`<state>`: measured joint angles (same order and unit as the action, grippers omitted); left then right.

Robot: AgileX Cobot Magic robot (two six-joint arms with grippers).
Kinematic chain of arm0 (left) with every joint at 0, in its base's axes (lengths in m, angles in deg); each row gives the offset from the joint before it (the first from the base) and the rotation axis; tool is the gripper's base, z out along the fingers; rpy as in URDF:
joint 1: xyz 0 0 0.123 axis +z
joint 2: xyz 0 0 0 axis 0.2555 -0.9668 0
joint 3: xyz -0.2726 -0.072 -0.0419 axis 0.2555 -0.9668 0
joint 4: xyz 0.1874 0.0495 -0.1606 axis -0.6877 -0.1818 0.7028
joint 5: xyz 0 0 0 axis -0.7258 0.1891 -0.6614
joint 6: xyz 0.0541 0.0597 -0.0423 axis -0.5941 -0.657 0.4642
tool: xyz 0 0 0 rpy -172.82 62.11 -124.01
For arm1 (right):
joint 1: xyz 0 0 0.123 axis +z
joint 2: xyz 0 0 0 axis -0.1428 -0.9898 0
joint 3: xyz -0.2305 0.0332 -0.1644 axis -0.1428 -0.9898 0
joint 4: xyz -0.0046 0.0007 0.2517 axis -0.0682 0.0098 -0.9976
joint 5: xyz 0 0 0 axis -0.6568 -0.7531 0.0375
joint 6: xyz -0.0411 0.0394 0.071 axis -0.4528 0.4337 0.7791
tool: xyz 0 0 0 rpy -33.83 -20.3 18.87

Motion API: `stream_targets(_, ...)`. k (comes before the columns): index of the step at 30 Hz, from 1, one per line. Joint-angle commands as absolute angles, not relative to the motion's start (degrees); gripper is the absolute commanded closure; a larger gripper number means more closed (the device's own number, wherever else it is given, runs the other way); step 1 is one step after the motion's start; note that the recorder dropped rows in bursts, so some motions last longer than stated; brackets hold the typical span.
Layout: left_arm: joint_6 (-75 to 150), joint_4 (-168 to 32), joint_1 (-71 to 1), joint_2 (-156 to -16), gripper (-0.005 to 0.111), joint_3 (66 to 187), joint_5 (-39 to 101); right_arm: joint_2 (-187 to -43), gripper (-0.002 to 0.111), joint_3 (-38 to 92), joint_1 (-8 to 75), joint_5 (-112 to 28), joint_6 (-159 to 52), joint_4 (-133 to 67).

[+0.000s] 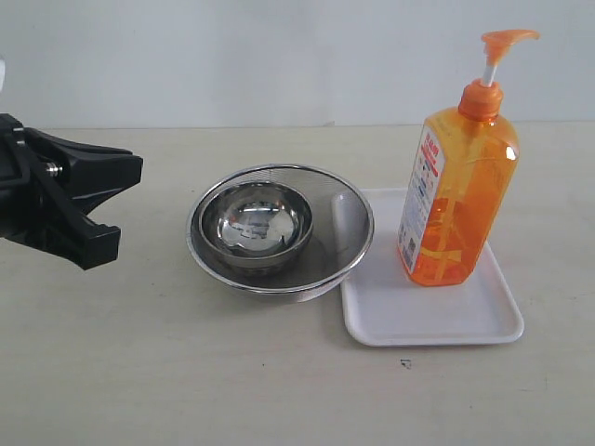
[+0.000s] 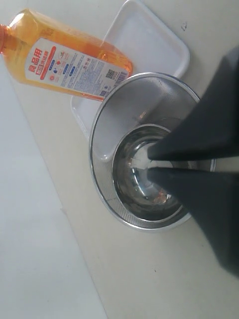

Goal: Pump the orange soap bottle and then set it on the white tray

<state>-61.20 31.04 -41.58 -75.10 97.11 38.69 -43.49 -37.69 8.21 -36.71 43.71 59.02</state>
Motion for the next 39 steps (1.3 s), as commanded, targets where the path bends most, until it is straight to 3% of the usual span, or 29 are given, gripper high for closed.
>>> stream_targets(1, -60.64, 31.56, -41.7, -74.86, 0.102, 96.84, 38.8, -43.01, 0.109, -38.04, 8.08, -36.57, 43.54, 59.0)
stream_targets(4, -60.64, 31.56, -41.7, -74.86, 0.102, 96.84, 38.8, -43.01, 0.109, -38.04, 8.08, -36.0, 40.4, 54.45)
stream_targets(6, -60.64, 31.56, -41.7, -74.86, 0.102, 96.84, 38.8, -43.01, 0.109, -38.04, 8.08, -36.26, 19.49, 33.2)
stream_targets(9, -60.64, 31.56, -41.7, -74.86, 0.102, 96.84, 38.8, -43.01, 0.109, -38.04, 8.08, -37.47, -36.49, -23.68)
stream_targets(11, -60.64, 31.56, -41.7, -74.86, 0.102, 96.84, 38.8, -43.01, 0.109, -38.04, 8.08, -39.98, -53.96, -37.27)
stream_targets(30, -60.64, 31.56, -41.7, -74.86, 0.102, 96.84, 38.8, -43.01, 0.109, -38.04, 8.08, -60.36, -57.0, -37.53)
stream_targets(39, -60.64, 31.56, -41.7, -74.86, 0.102, 96.84, 38.8, -43.01, 0.109, -38.04, 8.08, -60.62, -54.68, -36.38)
